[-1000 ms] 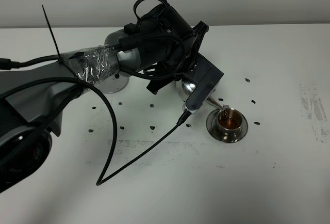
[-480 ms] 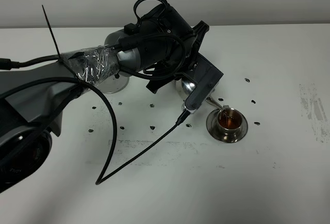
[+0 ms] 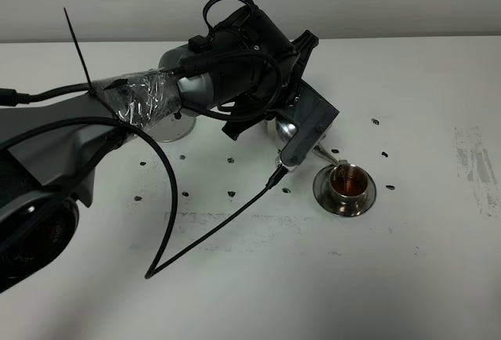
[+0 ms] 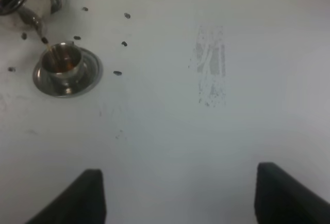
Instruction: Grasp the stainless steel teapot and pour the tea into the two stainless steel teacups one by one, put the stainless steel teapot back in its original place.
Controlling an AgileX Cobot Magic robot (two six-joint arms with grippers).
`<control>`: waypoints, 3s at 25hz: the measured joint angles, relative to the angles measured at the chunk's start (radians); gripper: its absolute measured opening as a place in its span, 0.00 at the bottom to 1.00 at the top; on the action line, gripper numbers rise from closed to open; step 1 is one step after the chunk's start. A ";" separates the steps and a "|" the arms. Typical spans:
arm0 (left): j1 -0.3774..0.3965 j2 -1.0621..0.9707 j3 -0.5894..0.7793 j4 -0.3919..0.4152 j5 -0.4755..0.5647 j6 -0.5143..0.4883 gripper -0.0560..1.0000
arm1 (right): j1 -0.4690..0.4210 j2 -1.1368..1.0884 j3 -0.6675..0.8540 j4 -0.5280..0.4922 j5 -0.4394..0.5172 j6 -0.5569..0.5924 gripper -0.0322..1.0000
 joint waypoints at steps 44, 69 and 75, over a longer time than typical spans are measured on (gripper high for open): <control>-0.009 0.000 0.000 0.023 -0.008 0.015 0.22 | 0.000 0.000 0.000 0.000 0.000 0.000 0.60; -0.009 0.000 0.000 0.030 -0.013 0.015 0.22 | 0.000 0.000 0.000 0.000 0.000 0.000 0.60; -0.010 0.000 0.000 0.034 -0.013 0.031 0.22 | 0.000 0.000 0.000 0.000 0.000 0.000 0.60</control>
